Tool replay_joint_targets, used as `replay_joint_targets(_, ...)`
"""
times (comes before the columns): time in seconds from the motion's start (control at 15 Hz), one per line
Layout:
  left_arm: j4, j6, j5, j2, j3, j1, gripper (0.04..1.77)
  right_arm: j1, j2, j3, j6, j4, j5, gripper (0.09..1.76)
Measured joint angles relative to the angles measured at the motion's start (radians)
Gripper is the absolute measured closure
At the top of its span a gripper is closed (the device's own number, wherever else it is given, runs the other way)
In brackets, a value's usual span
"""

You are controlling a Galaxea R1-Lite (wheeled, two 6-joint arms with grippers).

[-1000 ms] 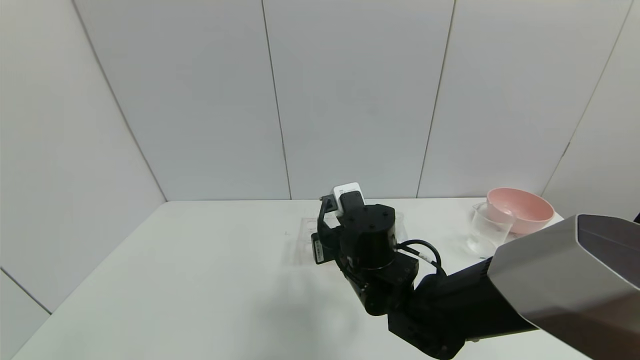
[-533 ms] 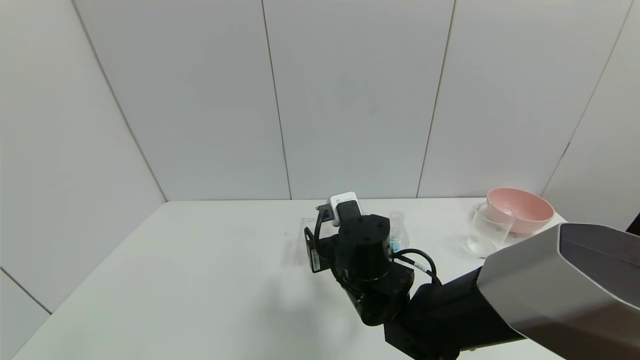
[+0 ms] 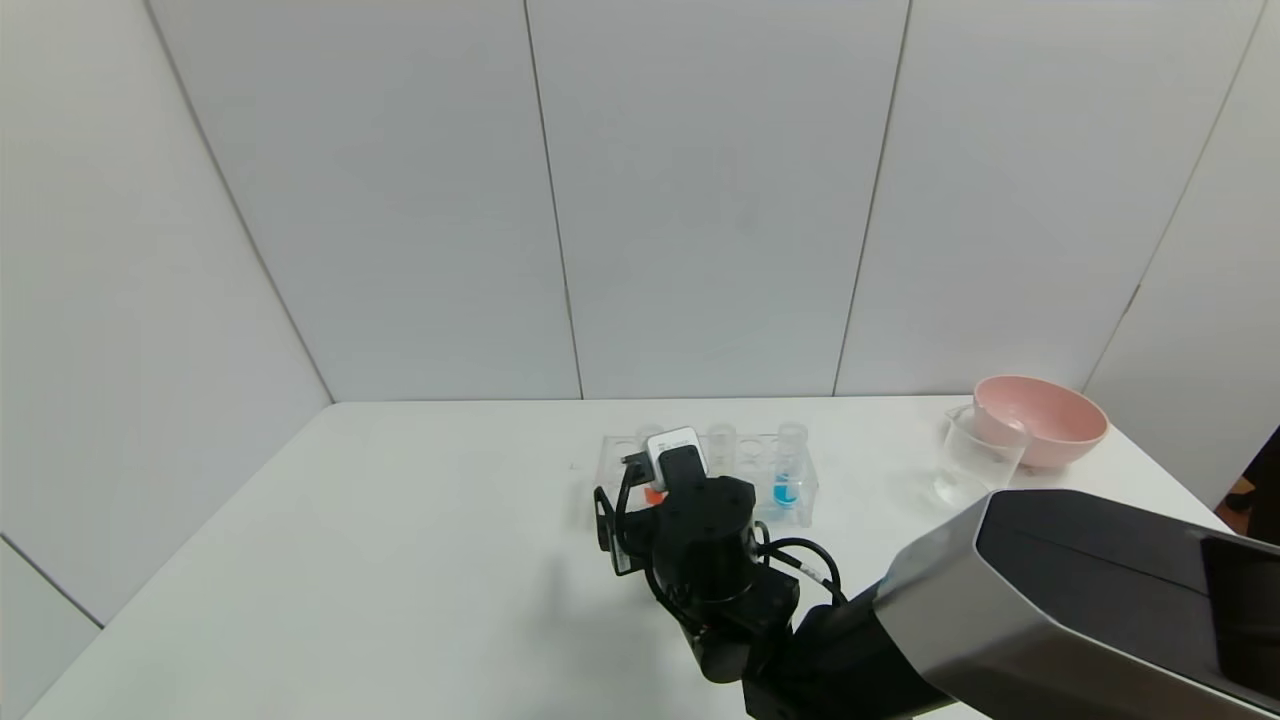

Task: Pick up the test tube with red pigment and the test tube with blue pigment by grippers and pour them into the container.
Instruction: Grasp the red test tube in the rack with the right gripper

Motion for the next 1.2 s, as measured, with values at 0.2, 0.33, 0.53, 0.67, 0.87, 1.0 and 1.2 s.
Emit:
replay_joint_targets(0.2,0.000,0.000,0.000,0.000,0.000,0.000,0.05,-0.011,0.025,-0.037,-0.001,0.007,0.000,0.24)
replay_joint_targets(0.33,0.000,0.000,0.000,0.000,0.000,0.000,0.05,-0.021,0.045,-0.074,-0.011,0.010,0.000,0.22)
replay_joint_targets(0.53,0.000,0.000,0.000,0.000,0.000,0.000,0.05,-0.043,0.084,-0.150,-0.036,0.013,0.001,0.19)
replay_joint_targets(0.67,0.000,0.000,0.000,0.000,0.000,0.000,0.05,-0.060,0.109,-0.197,-0.046,0.029,0.002,0.18)
replay_joint_targets(0.87,0.000,0.000,0.000,0.000,0.000,0.000,0.05,-0.074,0.131,-0.241,-0.046,0.046,0.008,0.17)
replay_joint_targets(1.0,0.000,0.000,0.000,0.000,0.000,0.000,0.05,-0.077,0.140,-0.250,-0.046,0.044,0.008,0.17)
replay_joint_targets(1.2,0.000,0.000,0.000,0.000,0.000,0.000,0.05,-0.076,0.146,-0.251,-0.047,0.041,0.007,0.16)
